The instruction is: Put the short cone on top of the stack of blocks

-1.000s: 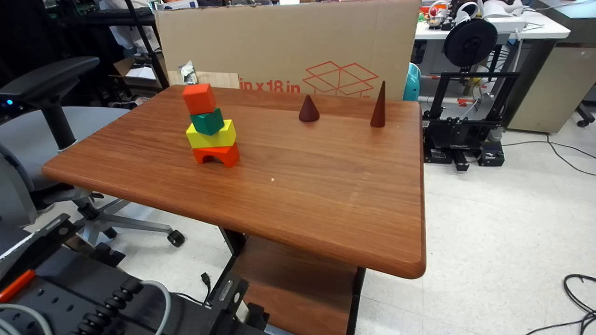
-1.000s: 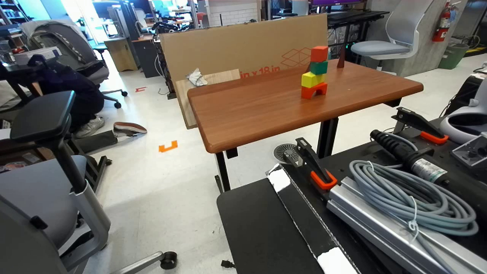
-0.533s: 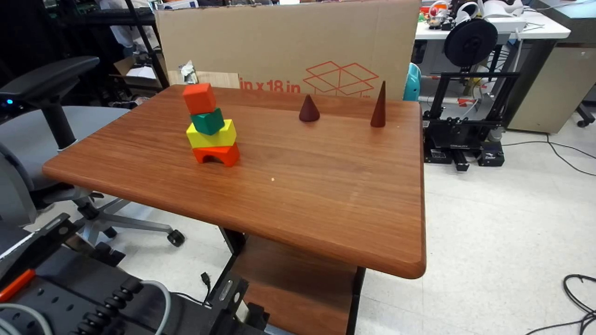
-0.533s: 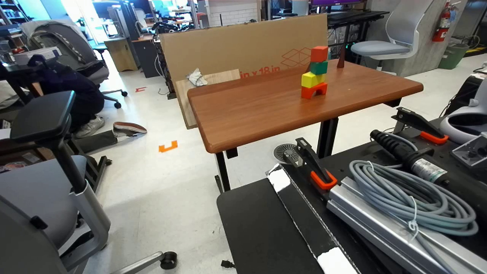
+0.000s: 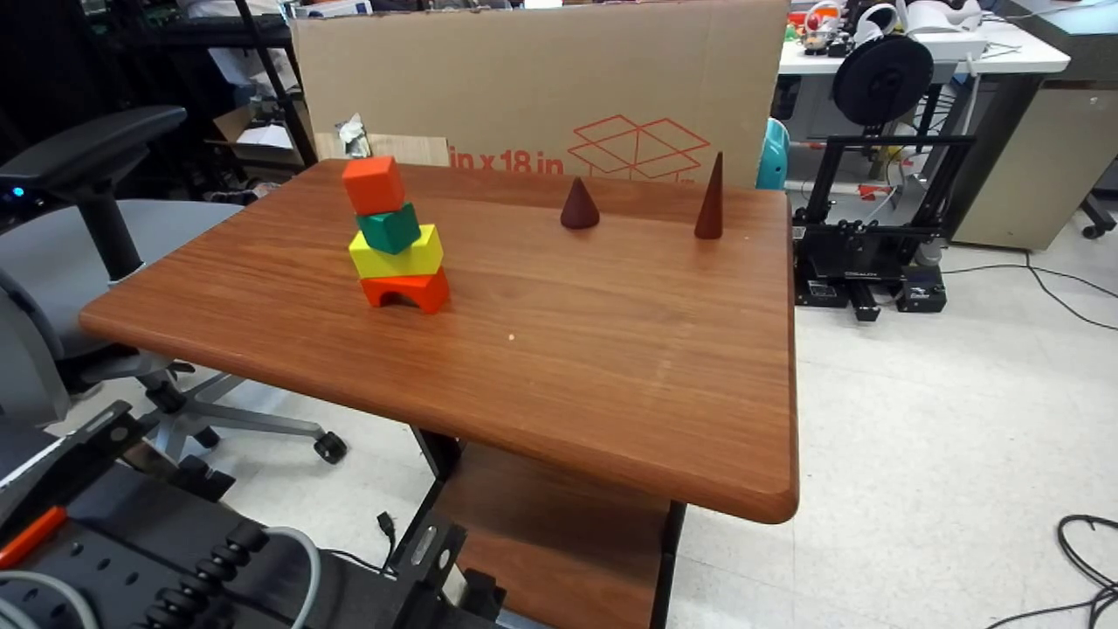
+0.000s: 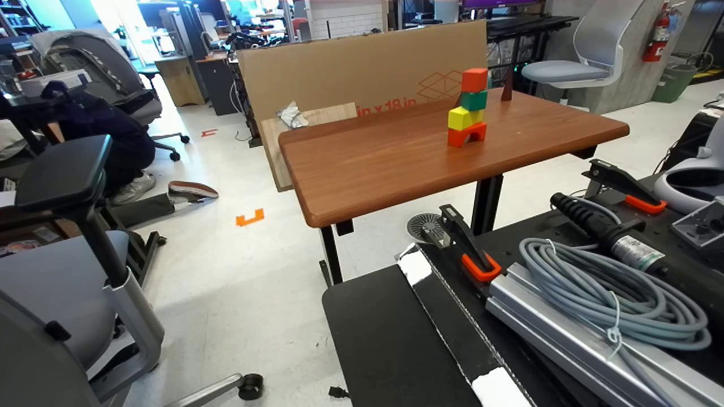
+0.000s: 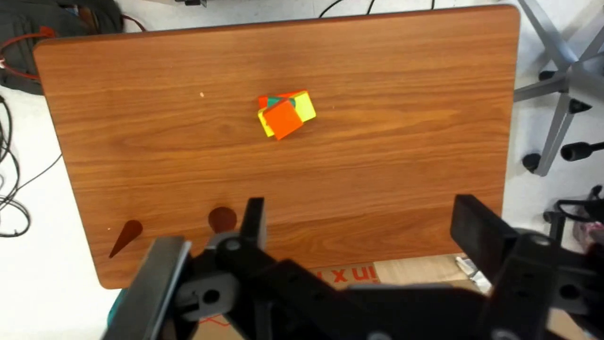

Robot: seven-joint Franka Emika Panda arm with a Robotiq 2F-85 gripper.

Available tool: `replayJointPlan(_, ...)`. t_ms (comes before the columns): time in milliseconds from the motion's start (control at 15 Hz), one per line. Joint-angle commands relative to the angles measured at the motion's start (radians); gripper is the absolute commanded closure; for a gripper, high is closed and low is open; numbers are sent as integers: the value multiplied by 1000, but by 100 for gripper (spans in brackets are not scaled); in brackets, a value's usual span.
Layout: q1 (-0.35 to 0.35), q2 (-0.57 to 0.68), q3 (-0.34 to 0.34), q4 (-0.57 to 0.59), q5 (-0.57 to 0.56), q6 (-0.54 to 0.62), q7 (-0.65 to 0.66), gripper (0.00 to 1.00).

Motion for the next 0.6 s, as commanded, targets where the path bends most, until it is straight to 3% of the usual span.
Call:
replayJointPlan(0, -18, 133, -19, 88, -66, 61, -21, 0)
replayJointPlan(267, -31, 260, -34, 163, -133, 107, -97, 0)
replayJointPlan(533, -56, 363, -31, 223, -94, 173, -178, 0)
